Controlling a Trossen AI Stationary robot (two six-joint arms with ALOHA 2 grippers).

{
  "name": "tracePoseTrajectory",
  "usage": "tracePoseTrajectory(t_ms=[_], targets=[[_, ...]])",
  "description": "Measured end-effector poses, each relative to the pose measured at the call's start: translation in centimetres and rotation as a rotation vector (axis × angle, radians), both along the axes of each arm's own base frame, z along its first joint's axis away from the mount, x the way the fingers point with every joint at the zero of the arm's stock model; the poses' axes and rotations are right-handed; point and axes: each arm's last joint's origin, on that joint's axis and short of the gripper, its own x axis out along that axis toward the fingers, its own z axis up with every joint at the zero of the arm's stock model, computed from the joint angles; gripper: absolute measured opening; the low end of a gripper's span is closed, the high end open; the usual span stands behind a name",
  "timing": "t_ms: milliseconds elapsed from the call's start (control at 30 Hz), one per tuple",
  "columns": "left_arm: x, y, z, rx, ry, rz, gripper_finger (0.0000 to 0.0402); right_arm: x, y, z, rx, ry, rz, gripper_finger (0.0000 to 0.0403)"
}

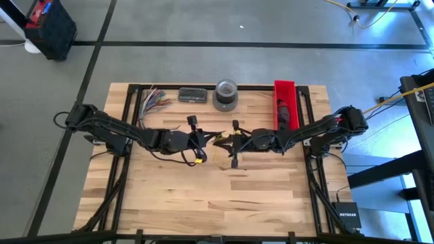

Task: Coil cords
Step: Coil the yellow wire into the black spool

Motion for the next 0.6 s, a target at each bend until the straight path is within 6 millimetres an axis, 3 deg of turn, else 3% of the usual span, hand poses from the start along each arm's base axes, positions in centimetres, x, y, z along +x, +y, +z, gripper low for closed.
tracePoseTrajectory(t_ms=[600], targets=[[0.1, 0.1, 0.5, -0.08, -0.11, 0.075, 0.0001, 0.6, -0.1, -1.2, -0.082, 0.03, -0.045, 0.0007]])
